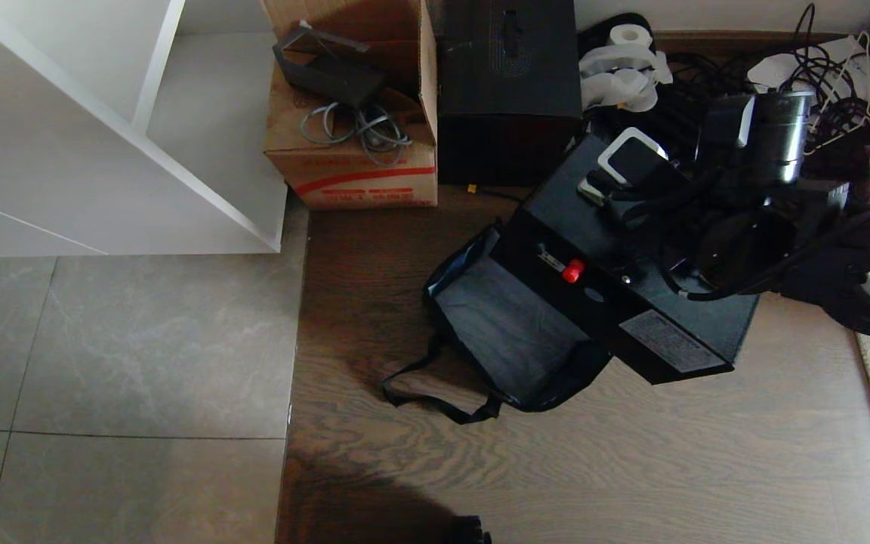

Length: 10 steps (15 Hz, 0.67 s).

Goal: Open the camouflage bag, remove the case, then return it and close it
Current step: Place the black box back

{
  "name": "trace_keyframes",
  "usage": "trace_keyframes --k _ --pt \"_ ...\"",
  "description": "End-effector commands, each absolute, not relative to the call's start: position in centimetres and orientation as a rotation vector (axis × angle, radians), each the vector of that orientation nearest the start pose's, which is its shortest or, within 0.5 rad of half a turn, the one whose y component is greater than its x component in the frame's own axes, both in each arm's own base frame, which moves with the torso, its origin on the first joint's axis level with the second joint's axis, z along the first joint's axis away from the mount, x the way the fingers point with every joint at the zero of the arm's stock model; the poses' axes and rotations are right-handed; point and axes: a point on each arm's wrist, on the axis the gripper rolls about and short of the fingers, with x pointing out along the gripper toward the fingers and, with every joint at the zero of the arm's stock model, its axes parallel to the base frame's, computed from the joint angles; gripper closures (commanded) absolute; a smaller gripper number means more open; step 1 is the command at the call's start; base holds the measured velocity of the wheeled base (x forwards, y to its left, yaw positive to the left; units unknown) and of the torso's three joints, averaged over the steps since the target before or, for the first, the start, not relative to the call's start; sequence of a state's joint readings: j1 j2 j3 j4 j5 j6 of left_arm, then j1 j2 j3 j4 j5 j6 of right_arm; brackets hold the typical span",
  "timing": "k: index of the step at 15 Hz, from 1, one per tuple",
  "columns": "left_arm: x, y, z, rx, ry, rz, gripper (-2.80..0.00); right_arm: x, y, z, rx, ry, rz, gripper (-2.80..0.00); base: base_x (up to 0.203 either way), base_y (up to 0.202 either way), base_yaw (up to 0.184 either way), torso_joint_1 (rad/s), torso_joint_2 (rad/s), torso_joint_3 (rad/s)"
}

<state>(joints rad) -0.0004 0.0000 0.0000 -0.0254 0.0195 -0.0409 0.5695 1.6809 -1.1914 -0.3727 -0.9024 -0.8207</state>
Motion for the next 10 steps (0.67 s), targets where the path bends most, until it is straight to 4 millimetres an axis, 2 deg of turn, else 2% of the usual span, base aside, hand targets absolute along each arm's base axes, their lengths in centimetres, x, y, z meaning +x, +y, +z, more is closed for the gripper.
trace_keyframes --k 1,6,10 --pt "-2.2 0.0 7.6 -0.042 -0.019 0.019 0.00 26.8 17.0 26.5 -0.880 0.218 -0.224 0.00 0.000 0.000 0.000 0.000 0.00 0.000" --pt "-2.2 0.0 7.6 -0.042 -0.017 0.018 0.00 26.4 19.6 23.9 -0.812 0.273 -0.144 0.00 0.000 0.000 0.000 0.000 0.00 0.000" --pt "-2.2 0.0 7.6 -0.042 -0.019 0.020 0.00 27.3 20.9 21.9 -0.771 0.306 -0.133 0.00 0.000 0.000 0.000 0.000 0.00 0.000"
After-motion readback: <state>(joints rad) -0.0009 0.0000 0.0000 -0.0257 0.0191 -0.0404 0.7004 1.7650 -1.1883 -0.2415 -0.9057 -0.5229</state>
